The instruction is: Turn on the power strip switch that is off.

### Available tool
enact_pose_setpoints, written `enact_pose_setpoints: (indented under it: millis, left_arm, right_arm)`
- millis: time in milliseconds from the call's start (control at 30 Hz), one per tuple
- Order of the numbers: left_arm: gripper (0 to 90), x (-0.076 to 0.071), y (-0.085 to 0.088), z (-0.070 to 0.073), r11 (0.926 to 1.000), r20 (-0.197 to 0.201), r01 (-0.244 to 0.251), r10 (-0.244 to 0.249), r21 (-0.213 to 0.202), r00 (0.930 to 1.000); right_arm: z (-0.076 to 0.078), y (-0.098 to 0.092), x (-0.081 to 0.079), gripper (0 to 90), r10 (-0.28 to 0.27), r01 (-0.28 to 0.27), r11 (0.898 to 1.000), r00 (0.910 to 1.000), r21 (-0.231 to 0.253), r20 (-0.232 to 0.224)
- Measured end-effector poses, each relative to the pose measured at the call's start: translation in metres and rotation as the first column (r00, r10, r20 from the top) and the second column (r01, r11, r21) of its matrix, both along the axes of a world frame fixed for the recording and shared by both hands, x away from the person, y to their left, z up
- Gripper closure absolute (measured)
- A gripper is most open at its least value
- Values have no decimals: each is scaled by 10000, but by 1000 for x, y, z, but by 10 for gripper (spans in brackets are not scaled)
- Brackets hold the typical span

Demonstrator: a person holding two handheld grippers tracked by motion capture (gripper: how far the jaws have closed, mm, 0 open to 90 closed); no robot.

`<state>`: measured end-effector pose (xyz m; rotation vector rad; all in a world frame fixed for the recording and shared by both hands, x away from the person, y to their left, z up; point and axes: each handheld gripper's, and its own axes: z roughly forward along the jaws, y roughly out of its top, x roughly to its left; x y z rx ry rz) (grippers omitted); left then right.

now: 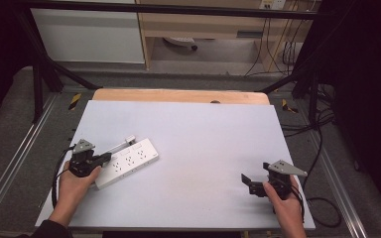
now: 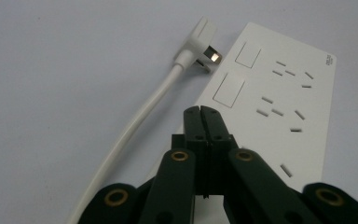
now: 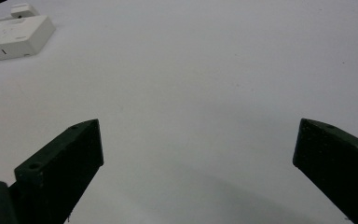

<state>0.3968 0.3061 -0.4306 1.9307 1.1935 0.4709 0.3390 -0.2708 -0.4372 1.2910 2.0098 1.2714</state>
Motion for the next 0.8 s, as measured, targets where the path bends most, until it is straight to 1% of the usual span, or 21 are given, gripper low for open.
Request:
enact_pose_setpoints:
  millis: [200, 333, 500, 600, 667, 800]
  left_arm:
    - [900, 0, -1, 1, 9997, 251, 141, -136, -208, 9996]
    - [900, 0, -1, 2, 9994, 317, 145, -135, -306, 9994]
    - [864, -1, -1, 2, 9992, 406, 133, -117, -380, 9991]
    - [837, -1, -1, 3, 9990, 529, 123, -100, -435, 9986]
    - [802, -1, 0, 3, 9989, 594, 6, 21, -462, 9982]
    - [777, -1, 0, 5, 9982, 768, -69, 115, -599, 9970]
  right_arm:
    - [0, 0, 0, 21, -15, 15, 10000, 10000, 3, -2]
    - [0, 0, 0, 20, -13, 13, 10000, 10000, 3, -4]
    - [0, 0, 0, 21, -17, 17, 10000, 10000, 4, -5]
    - [0, 0, 0, 20, -16, 16, 10000, 10000, 4, 0]
    - [0, 0, 0, 20, -20, 20, 10000, 10000, 0, -1]
    - [0, 0, 0, 20, -23, 23, 10000, 10000, 2, -2]
